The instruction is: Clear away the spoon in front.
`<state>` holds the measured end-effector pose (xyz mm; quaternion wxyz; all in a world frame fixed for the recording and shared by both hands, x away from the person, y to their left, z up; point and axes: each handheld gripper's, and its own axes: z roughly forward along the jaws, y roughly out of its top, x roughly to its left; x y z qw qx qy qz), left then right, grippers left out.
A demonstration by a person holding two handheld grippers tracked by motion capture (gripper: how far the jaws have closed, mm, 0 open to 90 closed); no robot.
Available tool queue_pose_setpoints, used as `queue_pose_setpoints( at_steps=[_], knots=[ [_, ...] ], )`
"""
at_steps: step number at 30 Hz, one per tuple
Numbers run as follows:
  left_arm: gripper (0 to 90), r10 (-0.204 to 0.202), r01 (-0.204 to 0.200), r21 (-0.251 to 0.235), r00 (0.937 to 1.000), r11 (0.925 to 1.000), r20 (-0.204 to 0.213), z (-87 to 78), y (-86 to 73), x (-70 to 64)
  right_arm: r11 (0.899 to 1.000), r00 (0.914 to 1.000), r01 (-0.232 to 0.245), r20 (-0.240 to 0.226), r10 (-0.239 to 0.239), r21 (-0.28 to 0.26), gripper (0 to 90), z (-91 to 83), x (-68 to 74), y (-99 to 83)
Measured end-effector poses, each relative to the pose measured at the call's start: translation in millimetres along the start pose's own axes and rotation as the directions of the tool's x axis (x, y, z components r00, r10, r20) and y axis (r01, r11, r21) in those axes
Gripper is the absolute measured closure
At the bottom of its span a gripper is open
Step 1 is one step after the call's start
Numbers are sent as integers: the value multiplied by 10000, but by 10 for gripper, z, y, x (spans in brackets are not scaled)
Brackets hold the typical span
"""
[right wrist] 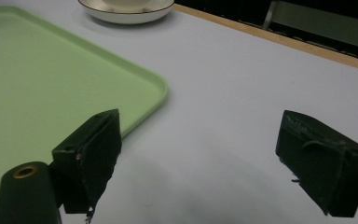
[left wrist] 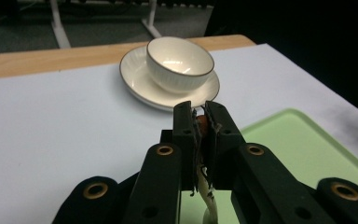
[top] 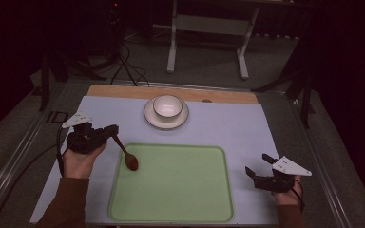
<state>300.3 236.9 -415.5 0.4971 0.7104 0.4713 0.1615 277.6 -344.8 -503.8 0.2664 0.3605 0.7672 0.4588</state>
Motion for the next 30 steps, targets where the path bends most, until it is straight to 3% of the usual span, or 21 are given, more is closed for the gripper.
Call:
queue_pose_setpoints(
  at_steps=[7,11,14,24,30],
  knots=[
    [836,-233,236,474,9997,9986,-73,108,-59,57,10000,10000,-12,-15,12,39,139,7,3,0],
    [821,-45,90,659,9977,9978,-681,242,-30,114,10000,10000,-22,-12,22,53,139,7,4,-1],
    [809,-14,83,786,9962,9969,-871,371,-25,149,10000,10000,-31,-3,31,56,139,5,2,-1],
    [779,422,-345,1334,9976,9905,-557,652,-135,116,10000,10000,-33,-21,33,65,140,5,1,-2],
    [770,417,-375,1510,9988,9878,-244,751,-246,115,10000,10000,-35,-22,36,67,140,9,1,-2]
  ],
)
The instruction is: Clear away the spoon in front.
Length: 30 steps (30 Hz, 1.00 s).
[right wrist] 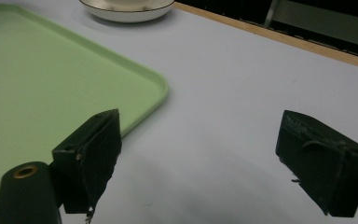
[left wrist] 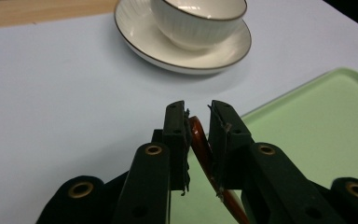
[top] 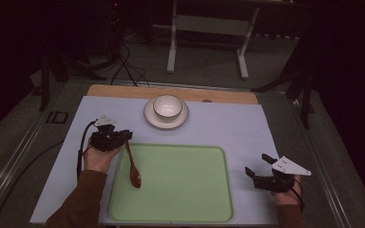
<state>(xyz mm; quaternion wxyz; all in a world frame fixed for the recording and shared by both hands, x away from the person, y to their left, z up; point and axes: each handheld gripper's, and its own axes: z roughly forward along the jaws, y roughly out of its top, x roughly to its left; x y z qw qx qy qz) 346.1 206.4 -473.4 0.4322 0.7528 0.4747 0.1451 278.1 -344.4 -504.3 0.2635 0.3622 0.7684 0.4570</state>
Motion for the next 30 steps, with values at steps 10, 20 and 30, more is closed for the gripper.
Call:
queue_pose_setpoints(
  at_steps=[10,20,30],
  knots=[
    [761,107,-109,151,9999,9998,134,96,-139,-1,10000,10000,15,-15,-15,-1,140,3,-2,0],
    [760,406,-408,86,9991,9991,148,80,-258,-53,10000,10000,29,-13,-29,-38,140,-9,-11,1],
    [747,468,-472,172,9986,9987,255,91,-384,-81,10000,10000,77,3,-77,-38,140,-16,-4,-1]
  ],
)
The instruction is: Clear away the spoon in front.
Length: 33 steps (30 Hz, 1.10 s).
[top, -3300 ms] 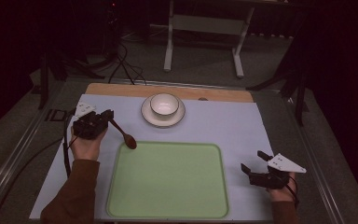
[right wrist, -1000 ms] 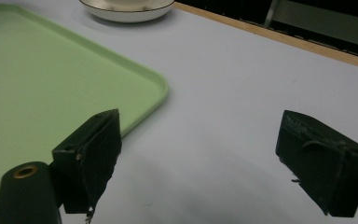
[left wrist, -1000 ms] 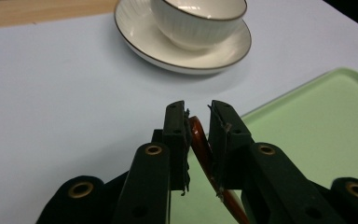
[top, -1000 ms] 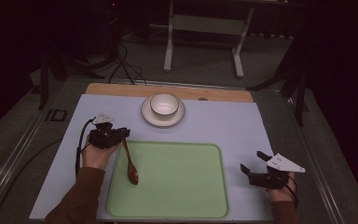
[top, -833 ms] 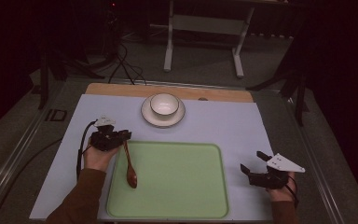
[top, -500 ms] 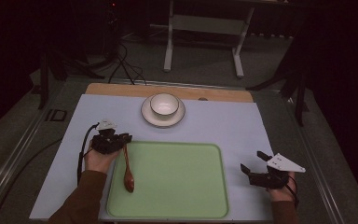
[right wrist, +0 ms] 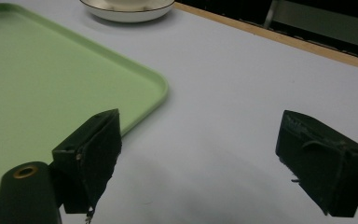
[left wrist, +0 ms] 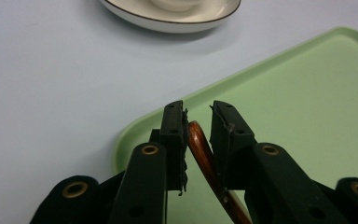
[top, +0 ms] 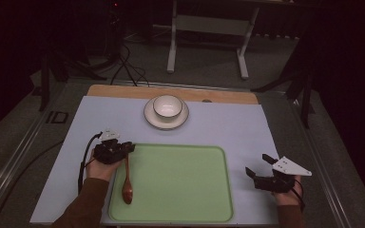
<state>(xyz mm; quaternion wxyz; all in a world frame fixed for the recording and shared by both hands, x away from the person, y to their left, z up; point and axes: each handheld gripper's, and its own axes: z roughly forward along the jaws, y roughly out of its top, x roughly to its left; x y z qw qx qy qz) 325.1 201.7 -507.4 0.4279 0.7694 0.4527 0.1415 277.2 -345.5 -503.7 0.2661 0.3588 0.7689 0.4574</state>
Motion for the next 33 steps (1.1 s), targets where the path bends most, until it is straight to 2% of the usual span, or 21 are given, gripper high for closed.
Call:
queue_pose_setpoints(
  at_steps=[5,11,14,24,33],
  knots=[
    [740,-73,72,59,10000,10000,37,8,-50,11,10000,10000,0,-4,0,7,140,-1,0,0],
    [731,61,-62,150,10000,9999,74,34,-75,6,10000,10000,12,-9,-12,6,140,-1,-2,-1],
    [719,61,-61,242,10000,9997,2,56,-92,-1,10000,10000,13,-26,-13,33,140,1,-1,-1],
    [705,533,-512,747,9982,9959,-265,168,-132,-45,10000,10000,13,-35,-13,76,140,2,-1,1],
    [685,511,-473,760,9976,9960,-477,195,-140,-21,10000,10000,16,-46,-15,95,140,2,0,1]
  ],
)
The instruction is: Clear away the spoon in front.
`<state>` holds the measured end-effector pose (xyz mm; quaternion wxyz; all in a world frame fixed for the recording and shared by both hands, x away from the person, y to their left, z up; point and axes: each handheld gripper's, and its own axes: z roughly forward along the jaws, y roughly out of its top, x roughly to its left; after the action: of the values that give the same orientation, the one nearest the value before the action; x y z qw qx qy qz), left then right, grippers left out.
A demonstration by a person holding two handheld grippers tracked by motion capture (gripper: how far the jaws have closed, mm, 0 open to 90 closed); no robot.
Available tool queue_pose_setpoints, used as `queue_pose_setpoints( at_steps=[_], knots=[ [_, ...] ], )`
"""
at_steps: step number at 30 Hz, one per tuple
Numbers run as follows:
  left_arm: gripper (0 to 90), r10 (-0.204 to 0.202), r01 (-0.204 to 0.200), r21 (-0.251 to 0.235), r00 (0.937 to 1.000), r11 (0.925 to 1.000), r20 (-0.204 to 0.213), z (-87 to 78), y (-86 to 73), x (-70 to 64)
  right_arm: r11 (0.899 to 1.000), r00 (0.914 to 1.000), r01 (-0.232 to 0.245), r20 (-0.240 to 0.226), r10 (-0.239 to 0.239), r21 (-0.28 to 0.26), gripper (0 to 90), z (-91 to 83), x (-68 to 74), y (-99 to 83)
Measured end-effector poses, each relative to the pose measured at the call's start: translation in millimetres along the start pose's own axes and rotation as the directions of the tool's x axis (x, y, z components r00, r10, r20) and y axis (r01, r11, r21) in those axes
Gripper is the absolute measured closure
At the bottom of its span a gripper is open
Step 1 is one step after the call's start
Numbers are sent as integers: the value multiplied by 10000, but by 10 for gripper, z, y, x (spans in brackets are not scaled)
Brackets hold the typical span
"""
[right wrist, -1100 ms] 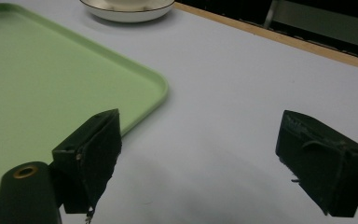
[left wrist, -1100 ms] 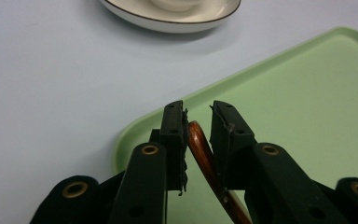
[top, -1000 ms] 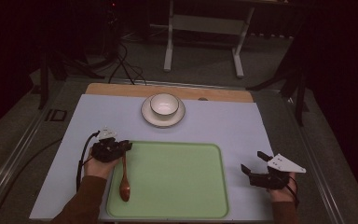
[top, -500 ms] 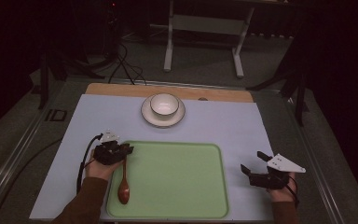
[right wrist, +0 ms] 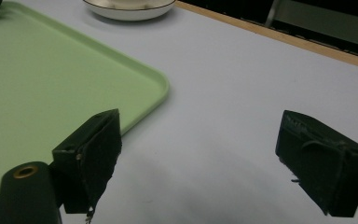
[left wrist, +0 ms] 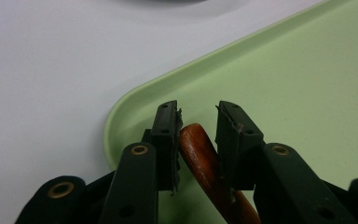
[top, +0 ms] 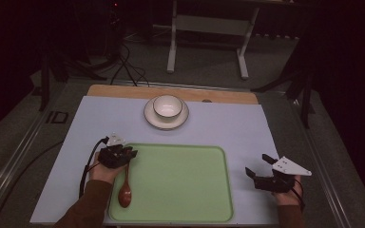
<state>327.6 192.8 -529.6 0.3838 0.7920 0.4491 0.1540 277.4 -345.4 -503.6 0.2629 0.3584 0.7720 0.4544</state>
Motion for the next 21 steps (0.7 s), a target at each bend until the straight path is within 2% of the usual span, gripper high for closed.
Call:
queue_pose_setpoints(
  at_steps=[9,17,21],
  knots=[
    [580,45,-43,52,9990,10000,-442,22,2,7,10000,10000,4,-13,-4,38,140,5,2,-1],
    [449,1,-19,-265,9977,9996,-675,-9,19,3,10000,10000,8,-20,-8,25,140,6,2,-1],
    [414,25,-50,-330,9970,9994,-768,-32,34,-11,10000,10000,13,-22,-13,18,141,7,2,-1]
  ],
)
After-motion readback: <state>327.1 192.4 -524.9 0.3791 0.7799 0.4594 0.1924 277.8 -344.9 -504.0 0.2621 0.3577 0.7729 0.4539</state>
